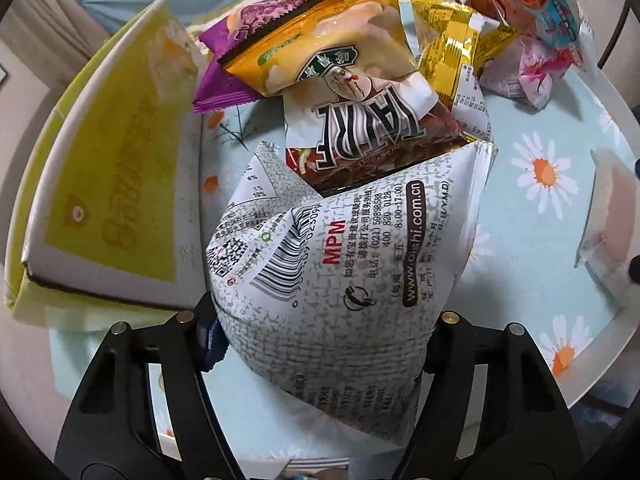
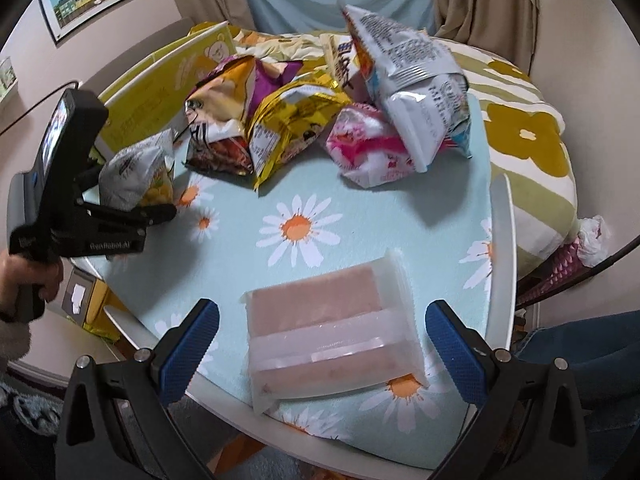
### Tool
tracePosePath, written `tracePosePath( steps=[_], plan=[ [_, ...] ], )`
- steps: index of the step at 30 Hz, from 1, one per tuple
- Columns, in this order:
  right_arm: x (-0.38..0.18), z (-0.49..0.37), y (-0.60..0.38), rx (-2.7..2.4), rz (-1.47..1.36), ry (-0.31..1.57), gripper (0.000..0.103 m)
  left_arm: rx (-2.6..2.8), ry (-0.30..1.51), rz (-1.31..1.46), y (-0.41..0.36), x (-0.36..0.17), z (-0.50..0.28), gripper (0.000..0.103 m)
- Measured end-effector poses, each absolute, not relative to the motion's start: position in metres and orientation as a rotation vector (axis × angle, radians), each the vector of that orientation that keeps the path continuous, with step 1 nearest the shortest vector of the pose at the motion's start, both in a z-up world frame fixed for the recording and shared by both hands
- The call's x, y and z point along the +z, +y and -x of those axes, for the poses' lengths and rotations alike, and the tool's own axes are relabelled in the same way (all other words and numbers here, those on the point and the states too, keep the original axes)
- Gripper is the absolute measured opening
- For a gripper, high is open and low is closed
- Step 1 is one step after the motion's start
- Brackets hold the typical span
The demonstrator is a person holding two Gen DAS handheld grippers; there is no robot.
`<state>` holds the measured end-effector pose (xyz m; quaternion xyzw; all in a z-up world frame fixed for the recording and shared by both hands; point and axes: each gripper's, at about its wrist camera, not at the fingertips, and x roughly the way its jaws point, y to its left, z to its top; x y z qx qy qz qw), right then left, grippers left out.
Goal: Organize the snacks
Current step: 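Grasp the white printed MPM bag with the left tool while the right tool grasps the pink cake block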
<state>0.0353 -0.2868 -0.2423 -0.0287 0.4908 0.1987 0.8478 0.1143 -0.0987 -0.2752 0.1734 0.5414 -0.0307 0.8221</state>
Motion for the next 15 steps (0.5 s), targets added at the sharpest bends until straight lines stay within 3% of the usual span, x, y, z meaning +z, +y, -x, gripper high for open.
tracePosePath(
  steps=[15],
  plan=[
    [-0.269, -0.042, -0.276, 0.391, 0.181, 1.084, 0.103, -0.085, 1.131, -0.312, -0.087, -0.256, -0.106, 0.065]
  ],
)
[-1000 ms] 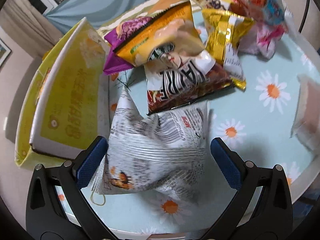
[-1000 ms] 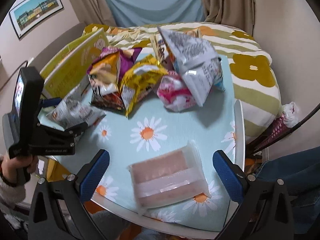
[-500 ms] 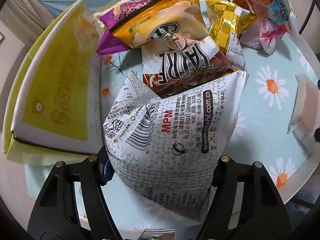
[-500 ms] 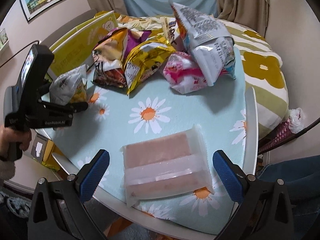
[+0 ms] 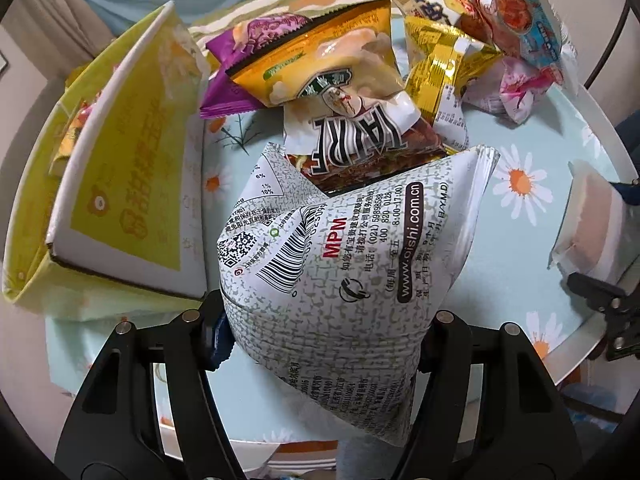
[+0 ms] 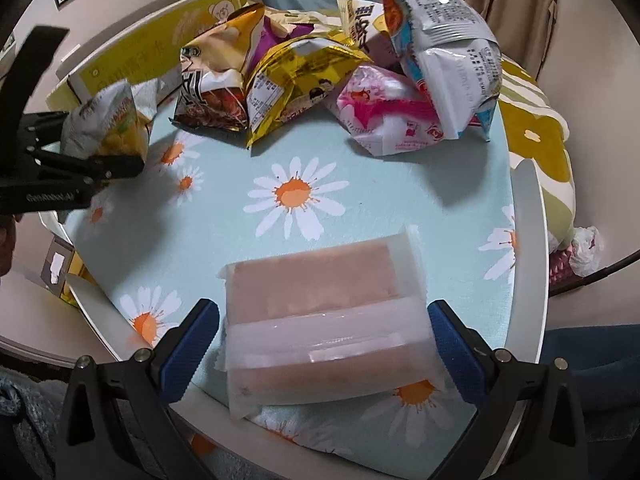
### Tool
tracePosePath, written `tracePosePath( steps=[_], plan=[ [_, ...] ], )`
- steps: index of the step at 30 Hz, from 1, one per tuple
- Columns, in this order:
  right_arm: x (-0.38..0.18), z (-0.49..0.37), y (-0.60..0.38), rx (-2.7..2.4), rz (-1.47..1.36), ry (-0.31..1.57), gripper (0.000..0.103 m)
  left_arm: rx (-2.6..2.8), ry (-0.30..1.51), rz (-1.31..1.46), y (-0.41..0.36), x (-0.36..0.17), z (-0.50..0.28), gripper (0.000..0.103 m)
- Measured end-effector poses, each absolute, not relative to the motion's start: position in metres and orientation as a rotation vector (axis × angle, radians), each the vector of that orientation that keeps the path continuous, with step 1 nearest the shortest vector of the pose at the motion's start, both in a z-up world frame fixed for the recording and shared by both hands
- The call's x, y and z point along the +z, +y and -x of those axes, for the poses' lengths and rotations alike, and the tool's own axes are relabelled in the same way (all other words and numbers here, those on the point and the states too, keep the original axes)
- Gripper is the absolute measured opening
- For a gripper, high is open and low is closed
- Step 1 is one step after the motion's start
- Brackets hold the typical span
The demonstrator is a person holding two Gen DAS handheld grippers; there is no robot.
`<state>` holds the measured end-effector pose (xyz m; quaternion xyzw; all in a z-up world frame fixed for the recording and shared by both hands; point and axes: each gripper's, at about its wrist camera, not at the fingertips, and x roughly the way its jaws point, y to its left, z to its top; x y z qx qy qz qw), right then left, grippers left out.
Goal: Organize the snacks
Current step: 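Grasp the white printed MPM bag with the left tool while the right tool grasps the pink cake block, then carry both snacks over the yellow box and open both tools to drop them in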
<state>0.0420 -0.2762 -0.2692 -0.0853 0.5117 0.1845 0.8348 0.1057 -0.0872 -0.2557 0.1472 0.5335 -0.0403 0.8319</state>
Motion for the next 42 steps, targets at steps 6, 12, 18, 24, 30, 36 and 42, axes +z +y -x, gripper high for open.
tracePosePath(
  steps=[6, 12, 18, 24, 30, 36, 42],
  plan=[
    [-0.273, -0.048, -0.275, 0.370, 0.227, 1.107, 0.103, -0.082, 1.140, -0.295, -0.087, -0.255, -0.098, 0.065],
    [-0.269, -0.040, -0.269, 0.383, 0.237, 1.094, 0.077, -0.077, 1.143, -0.286, -0.087, -0.252, -0.101, 0.065],
    [-0.250, -0.045, -0.269, 0.395, 0.140, 1.091, 0.072, -0.073, 1.109, -0.257, -0.088, -0.234, -0.101, 0.065],
    [-0.209, -0.047, -0.260, 0.393, 0.118, 1.021, 0.072, -0.063, 1.047, -0.210, -0.081, -0.192, -0.100, 0.065],
    [-0.155, -0.054, -0.238, 0.416, 0.116, 0.918, 0.072, -0.007, 0.948, -0.136, -0.047, -0.132, -0.104, 0.065],
    [-0.105, -0.077, -0.191, 0.491, 0.075, 0.834, 0.072, 0.092, 0.914, -0.133, 0.009, -0.099, -0.122, 0.066],
    [-0.067, -0.109, -0.120, 0.574, 0.049, 0.795, 0.072, 0.146, 0.946, -0.148, 0.067, -0.096, -0.151, 0.067]
  ],
)
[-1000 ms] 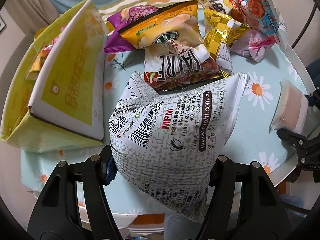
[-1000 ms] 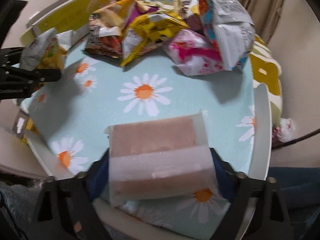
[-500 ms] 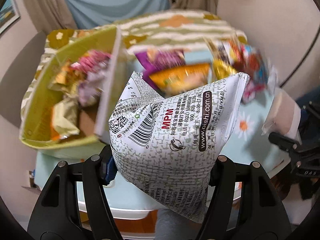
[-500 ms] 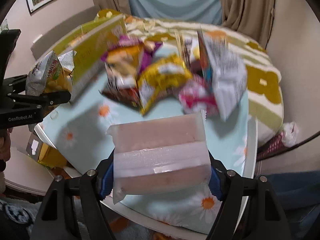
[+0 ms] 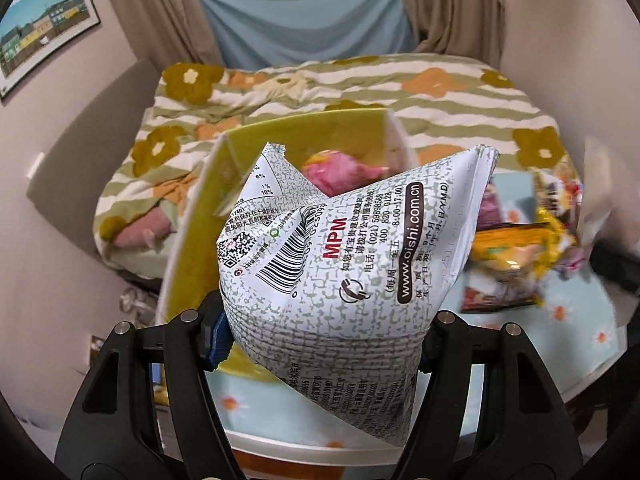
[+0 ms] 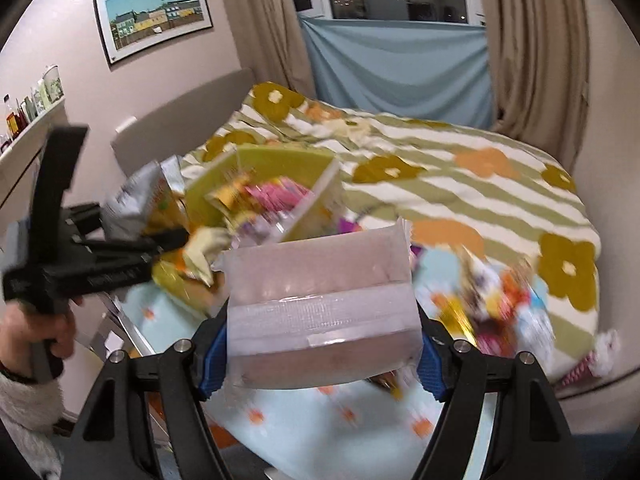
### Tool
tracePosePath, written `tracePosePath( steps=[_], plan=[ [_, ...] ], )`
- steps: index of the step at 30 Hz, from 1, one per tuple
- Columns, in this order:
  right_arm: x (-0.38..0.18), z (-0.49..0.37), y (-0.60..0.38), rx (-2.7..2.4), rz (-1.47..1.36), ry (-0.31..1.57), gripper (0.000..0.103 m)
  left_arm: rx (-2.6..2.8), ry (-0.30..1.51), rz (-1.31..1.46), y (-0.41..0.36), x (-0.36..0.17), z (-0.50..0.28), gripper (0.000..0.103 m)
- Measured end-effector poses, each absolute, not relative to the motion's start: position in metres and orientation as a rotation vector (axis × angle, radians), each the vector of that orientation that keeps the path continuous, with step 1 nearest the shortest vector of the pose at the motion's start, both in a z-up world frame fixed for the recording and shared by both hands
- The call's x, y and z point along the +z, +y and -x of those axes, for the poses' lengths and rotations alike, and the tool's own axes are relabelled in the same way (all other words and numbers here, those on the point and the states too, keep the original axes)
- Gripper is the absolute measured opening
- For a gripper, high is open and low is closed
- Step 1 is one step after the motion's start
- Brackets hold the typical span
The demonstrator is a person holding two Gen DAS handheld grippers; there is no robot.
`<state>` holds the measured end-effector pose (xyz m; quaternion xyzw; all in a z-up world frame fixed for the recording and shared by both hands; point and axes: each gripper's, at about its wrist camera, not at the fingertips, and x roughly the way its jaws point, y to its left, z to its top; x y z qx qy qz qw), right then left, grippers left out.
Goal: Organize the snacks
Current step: 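Carry both snacks over the yellow box and open both tools to drop them in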
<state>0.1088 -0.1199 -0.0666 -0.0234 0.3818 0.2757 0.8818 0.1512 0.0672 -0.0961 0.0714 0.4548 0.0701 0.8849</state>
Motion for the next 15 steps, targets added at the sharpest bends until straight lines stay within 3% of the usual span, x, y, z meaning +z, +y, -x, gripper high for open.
tracePosePath(
  steps=[6, 8, 9, 15],
  plan=[
    [-0.059, -0.143, -0.056, 0.605, 0.006, 0.790, 0.072, 0.111, 1.037, -0.138, 0.103, -0.125, -0.172, 0.070],
    [-0.061, -0.153, -0.043, 0.599, -0.007, 0.800, 0.072, 0.078, 1.064, -0.127, 0.107, -0.137, -0.177, 0.087],
    [-0.063, -0.158, -0.037, 0.598, -0.014, 0.808, 0.072, 0.075, 1.067, -0.133, 0.109, -0.141, -0.178, 0.103],
    [-0.075, -0.168, -0.010, 0.568, 0.000, 0.846, 0.072, -0.001, 1.030, -0.106, 0.118, -0.142, -0.170, 0.103]
  ],
)
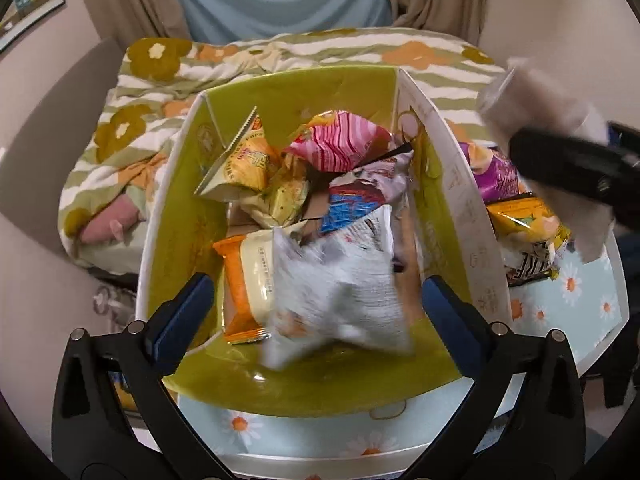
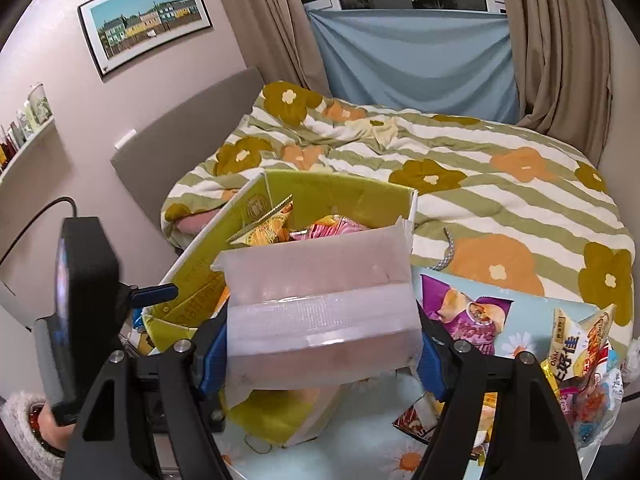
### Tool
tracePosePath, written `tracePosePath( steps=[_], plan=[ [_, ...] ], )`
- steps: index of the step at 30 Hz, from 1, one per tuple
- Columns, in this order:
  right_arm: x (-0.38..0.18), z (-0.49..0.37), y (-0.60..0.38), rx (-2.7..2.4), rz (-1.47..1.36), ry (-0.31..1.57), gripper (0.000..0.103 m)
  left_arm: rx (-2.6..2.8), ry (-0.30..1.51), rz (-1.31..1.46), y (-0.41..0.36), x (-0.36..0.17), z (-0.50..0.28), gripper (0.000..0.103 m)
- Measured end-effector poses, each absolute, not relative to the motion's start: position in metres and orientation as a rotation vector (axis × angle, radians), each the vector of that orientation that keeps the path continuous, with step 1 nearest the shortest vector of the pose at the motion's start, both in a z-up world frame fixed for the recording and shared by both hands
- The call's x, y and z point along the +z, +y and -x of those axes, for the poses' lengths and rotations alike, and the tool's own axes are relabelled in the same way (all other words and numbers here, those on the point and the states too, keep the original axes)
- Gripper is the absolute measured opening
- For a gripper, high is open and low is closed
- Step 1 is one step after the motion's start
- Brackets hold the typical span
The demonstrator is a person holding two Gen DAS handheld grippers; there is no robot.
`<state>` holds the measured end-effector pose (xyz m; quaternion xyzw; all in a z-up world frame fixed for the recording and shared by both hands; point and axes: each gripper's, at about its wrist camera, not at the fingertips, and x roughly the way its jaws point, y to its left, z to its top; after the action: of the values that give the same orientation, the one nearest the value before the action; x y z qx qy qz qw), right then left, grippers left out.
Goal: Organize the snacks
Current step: 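Carry both snacks over the yellow box and open both tools to drop them in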
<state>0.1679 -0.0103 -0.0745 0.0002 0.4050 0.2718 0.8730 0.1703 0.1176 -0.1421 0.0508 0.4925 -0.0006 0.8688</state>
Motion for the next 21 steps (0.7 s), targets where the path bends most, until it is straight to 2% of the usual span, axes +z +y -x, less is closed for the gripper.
tracePosePath(
  steps=[10, 21],
  plan=[
    [-0.083, -0.176, 0.010, 0.510, -0.007, 0.893, 0.072, -0.022, 1.010, -0.041, 0.163, -0.132, -0.173, 0.103],
    [-0.108, -0.210, 0.056, 0.499, 0.000, 0.992, 0.072, -0.012, 1.048, -0.027, 0.190, -0.150, -0.179, 0.103]
  ],
)
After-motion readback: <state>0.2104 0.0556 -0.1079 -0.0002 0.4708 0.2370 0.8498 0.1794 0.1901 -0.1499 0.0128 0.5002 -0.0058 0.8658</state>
